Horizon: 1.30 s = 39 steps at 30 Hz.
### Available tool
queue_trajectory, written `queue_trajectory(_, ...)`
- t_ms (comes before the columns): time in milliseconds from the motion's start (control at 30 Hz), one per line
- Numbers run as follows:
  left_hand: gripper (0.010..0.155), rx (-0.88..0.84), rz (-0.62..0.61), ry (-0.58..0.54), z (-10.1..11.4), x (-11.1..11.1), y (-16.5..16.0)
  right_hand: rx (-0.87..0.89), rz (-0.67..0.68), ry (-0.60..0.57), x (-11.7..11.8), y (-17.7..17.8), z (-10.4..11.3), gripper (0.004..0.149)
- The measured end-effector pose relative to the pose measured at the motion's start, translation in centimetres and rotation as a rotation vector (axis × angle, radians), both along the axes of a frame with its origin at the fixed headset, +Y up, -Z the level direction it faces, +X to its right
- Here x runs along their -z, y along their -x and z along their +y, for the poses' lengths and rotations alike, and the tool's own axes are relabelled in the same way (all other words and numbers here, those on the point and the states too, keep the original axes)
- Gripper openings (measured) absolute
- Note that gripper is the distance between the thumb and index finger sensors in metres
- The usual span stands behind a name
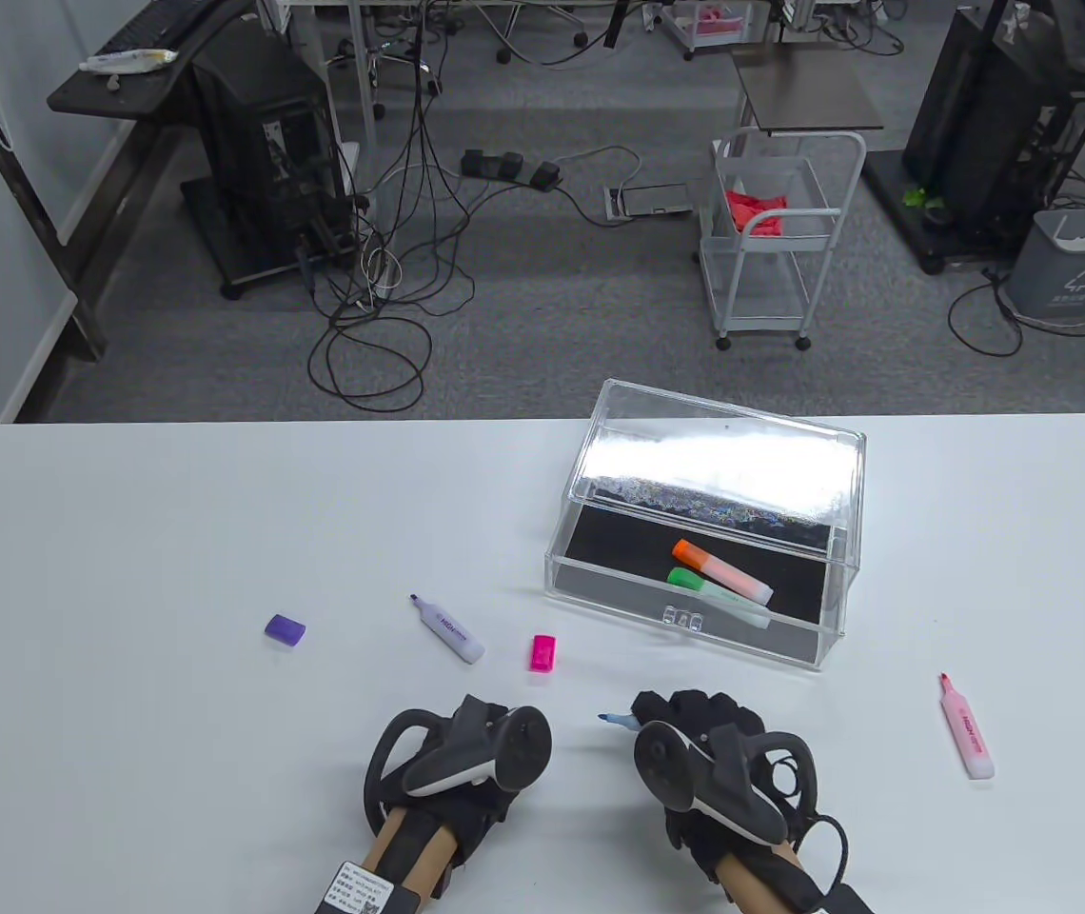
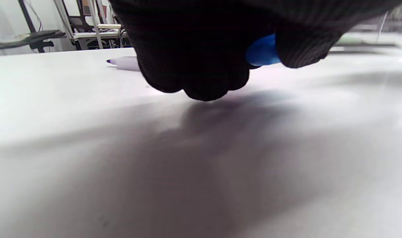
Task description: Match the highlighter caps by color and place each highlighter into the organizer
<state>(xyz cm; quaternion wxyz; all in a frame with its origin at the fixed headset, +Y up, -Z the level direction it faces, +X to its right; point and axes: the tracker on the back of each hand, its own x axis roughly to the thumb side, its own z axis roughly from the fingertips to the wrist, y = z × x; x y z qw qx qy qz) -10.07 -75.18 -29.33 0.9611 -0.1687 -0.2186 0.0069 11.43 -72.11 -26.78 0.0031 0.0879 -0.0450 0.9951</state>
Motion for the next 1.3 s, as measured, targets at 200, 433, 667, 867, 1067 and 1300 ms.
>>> queue_trajectory(200,0.061,-0.150,0.032,0.047,1.5,-0.8,2.8,0.022,0.038,-0.020,-0.3,0.4,0.1,0.049)
queue_trajectory(433,0.062,-0.327,0.035,0.093,1.3,-1.6,4.3,-0.005,0.165,-0.097,-1.2,2.0,0.1,0.050)
queue_trajectory(667,0.062,-0.399,0.000,0.088,1.9,-2.2,4.1,-0.062,0.246,-0.153,-2.1,3.7,0.1,0.050)
queue_trajectory(867,0.062,-0.399,-0.007,0.087,1.7,-2.6,3.7,-0.110,0.282,-0.178,-2.7,4.6,0.1,0.050)
queue_trajectory(1067,0.062,-0.424,-0.033,0.095,1.8,-3.0,3.1,-0.148,0.311,-0.202,-3.0,5.4,-0.1,0.050)
queue_trajectory(1300,0.061,-0.490,-0.048,0.076,1.7,-3.5,2.7,-0.139,0.319,-0.203,-3.1,5.7,-0.4,0.050)
